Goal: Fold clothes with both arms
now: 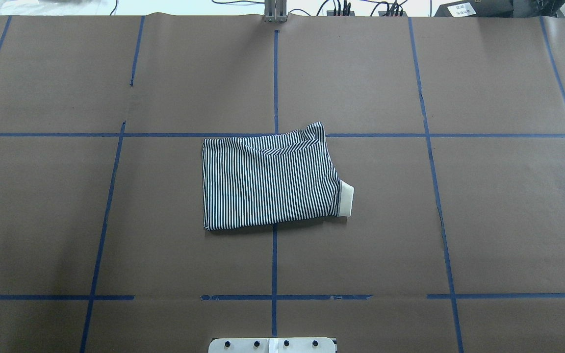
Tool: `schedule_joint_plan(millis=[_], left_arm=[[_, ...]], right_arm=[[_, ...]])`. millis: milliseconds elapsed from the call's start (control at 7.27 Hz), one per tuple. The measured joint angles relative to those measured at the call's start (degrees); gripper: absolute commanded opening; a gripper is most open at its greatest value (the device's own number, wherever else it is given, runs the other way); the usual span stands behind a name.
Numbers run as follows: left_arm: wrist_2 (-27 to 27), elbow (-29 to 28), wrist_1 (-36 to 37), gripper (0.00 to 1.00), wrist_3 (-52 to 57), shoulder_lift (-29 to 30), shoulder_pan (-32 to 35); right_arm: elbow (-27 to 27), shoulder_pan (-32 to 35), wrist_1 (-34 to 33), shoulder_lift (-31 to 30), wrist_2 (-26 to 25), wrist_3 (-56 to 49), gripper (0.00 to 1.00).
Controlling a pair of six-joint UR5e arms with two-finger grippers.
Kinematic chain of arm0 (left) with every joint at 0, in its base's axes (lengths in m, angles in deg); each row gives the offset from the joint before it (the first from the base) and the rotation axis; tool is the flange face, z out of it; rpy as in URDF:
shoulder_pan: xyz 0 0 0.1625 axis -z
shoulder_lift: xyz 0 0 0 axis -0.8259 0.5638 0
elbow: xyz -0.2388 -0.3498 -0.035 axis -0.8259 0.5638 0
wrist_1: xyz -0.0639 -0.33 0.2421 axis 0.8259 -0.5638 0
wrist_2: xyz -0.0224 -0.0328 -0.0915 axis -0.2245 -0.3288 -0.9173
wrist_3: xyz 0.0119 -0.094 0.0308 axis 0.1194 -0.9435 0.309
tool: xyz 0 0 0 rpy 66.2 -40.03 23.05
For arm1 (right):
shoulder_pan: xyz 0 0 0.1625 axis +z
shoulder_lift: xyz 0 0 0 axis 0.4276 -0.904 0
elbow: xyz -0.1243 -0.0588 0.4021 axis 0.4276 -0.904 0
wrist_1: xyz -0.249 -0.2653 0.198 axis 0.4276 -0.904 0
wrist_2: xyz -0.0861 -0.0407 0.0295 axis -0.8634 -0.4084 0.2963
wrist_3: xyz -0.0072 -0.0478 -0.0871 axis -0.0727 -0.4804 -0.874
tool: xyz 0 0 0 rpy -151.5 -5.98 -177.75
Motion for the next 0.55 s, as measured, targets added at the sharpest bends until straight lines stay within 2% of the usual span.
schedule_joint_plan(millis=[550], left_arm=[[-0.33,-0.13,0.37,1.00,2.28,-0.15,-0.07]], right_arm=[[0.13,0.01,0.55,-1.05,-0.14,-0.60,1.00]])
